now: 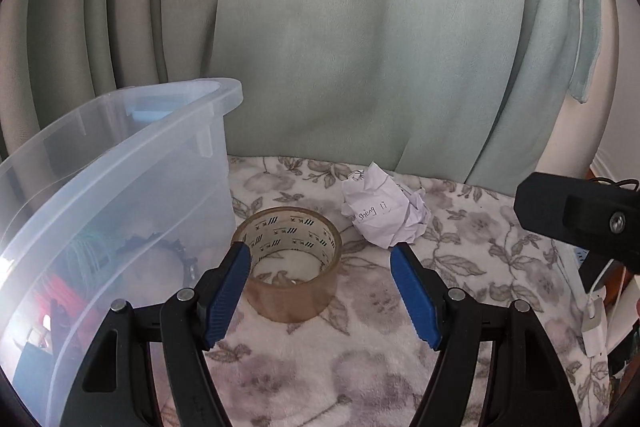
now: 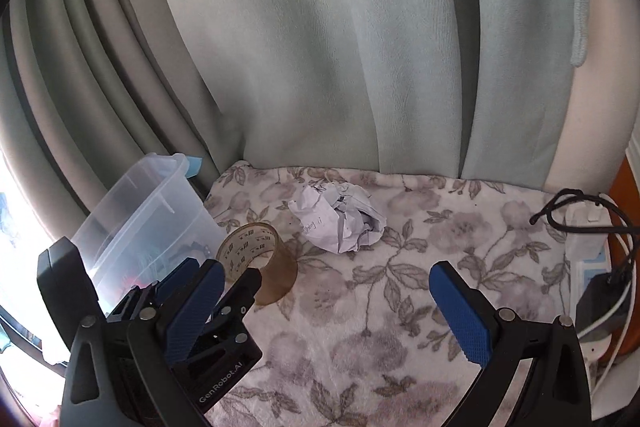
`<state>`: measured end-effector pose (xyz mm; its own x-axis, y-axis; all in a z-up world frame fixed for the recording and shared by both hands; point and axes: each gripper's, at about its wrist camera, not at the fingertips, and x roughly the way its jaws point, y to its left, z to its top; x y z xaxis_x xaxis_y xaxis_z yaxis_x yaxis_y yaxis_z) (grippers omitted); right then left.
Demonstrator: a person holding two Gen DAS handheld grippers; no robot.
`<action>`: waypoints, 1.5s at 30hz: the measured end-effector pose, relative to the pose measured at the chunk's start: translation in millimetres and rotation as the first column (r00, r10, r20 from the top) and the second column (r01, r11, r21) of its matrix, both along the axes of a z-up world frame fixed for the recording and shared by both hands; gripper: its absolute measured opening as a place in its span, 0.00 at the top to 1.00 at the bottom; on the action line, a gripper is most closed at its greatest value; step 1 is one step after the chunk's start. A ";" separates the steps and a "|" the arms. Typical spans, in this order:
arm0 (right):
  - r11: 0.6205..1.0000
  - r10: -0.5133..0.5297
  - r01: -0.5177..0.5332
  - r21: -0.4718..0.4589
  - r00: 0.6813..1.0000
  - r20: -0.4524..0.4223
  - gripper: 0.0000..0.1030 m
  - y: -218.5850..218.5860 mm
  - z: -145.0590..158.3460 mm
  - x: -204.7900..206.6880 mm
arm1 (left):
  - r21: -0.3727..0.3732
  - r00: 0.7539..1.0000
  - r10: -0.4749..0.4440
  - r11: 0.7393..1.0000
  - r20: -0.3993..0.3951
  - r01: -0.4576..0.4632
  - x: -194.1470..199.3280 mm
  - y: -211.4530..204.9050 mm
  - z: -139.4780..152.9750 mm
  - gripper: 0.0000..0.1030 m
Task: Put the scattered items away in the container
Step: 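Lower the left tool around the tape roll while the right tool approaches the crumpled paper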
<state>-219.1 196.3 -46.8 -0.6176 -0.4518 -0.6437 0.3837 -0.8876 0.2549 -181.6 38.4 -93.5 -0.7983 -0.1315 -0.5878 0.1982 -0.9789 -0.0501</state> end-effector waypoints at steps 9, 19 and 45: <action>0.994 0.048 -0.052 0.095 0.998 0.046 0.00 -29.3 -12.0 -48.5 | -0.011 1.000 0.015 1.000 0.011 -0.015 -32.5 -8.3 -13.7 0.29; 0.989 0.091 -0.103 0.102 0.989 0.115 0.00 -39.7 -41.4 -91.7 | 0.065 0.996 0.014 0.998 0.089 -0.020 -51.7 -21.1 -28.8 0.29; 0.989 0.133 -0.103 -0.110 0.940 0.316 0.21 -47.4 -113.6 -156.0 | -0.027 0.992 0.048 0.999 0.121 -0.045 -82.2 -12.3 -45.0 0.54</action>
